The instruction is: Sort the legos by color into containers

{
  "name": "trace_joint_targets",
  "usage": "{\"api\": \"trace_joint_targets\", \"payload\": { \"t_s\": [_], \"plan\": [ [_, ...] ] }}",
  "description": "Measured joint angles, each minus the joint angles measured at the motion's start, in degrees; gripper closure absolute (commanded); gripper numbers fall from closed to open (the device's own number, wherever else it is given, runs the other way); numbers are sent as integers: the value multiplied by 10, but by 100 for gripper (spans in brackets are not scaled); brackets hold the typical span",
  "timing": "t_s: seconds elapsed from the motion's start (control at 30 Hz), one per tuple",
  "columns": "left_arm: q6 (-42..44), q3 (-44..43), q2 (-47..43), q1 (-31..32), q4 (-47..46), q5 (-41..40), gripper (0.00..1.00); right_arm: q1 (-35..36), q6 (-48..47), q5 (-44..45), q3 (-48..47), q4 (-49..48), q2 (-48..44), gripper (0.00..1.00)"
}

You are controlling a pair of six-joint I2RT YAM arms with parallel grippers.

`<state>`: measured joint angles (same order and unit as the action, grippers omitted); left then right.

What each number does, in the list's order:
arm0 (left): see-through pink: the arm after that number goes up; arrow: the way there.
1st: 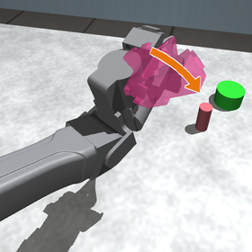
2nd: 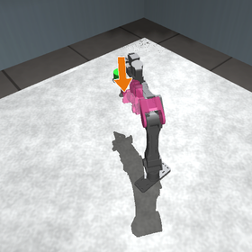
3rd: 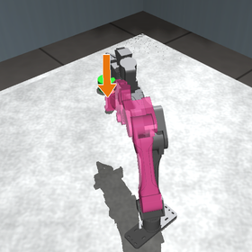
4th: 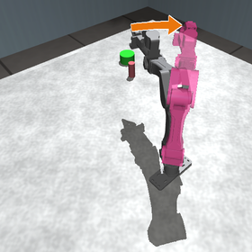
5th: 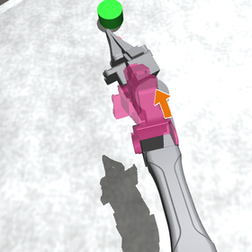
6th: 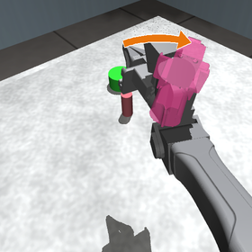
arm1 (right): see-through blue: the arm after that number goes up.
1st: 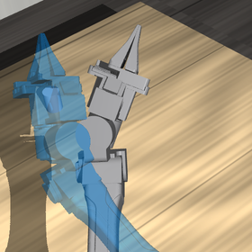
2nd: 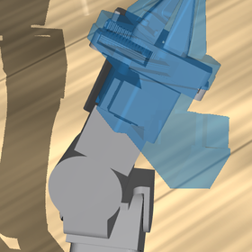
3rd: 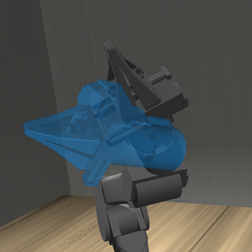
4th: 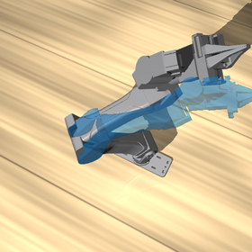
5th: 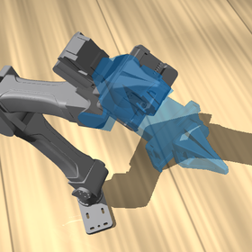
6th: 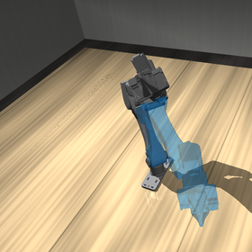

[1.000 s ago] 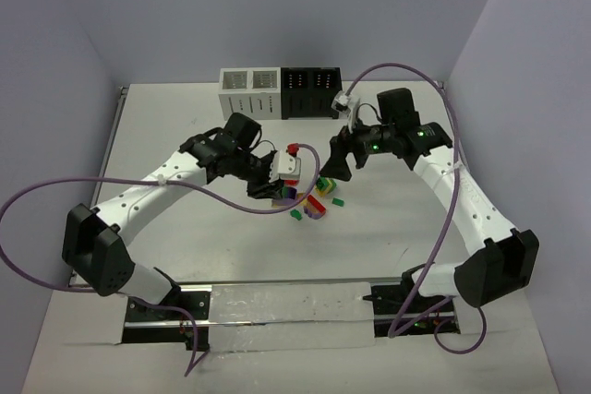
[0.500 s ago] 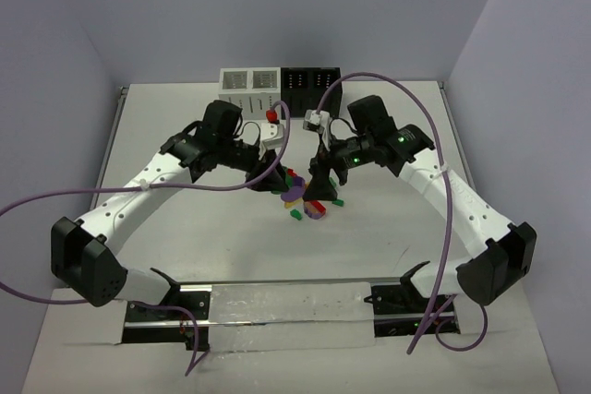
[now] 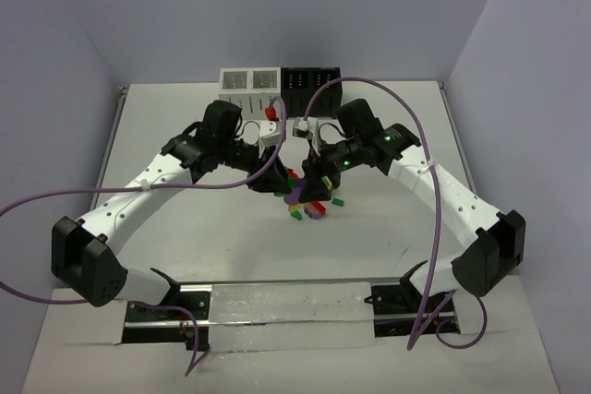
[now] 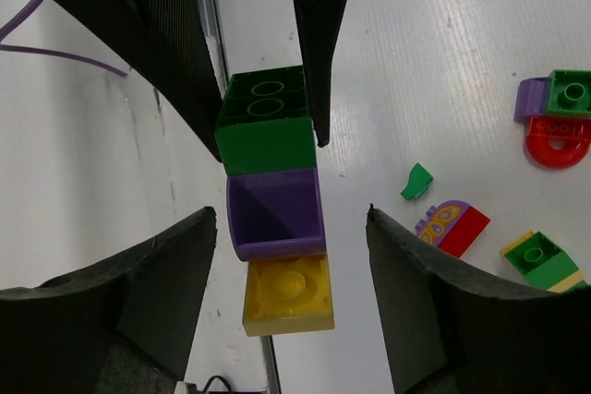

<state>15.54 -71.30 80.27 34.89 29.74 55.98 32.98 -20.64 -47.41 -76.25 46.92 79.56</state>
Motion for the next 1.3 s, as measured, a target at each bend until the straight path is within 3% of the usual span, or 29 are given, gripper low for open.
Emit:
{"api": "trace_joint_targets", "payload": {
  "t_s": [0.33, 0.6, 0.77, 0.93, 1.0, 1.17, 1.3],
  "plan": [
    [-2, 16, 0, 0, -2, 12, 100, 8, 2, 0, -13, 3, 5, 48],
    [-4, 21, 0, 0, -5, 17, 100, 21, 0, 1, -28, 9, 13, 38],
    [-7, 24, -2, 0, -8, 18, 100, 25, -2, 7, -29, 16, 20, 37],
    [-16, 25, -5, -1, -17, 21, 100, 28, -4, 10, -29, 21, 23, 73],
    [-17, 29, -7, -2, -23, 26, 99, 29, -7, 9, -29, 22, 23, 97],
    [-19, 34, -8, -2, -30, 26, 72, 30, -9, 12, -29, 24, 23, 100],
    [-19, 34, -8, -3, -30, 28, 66, 30, -9, 13, -29, 24, 23, 100]
  ]
}}
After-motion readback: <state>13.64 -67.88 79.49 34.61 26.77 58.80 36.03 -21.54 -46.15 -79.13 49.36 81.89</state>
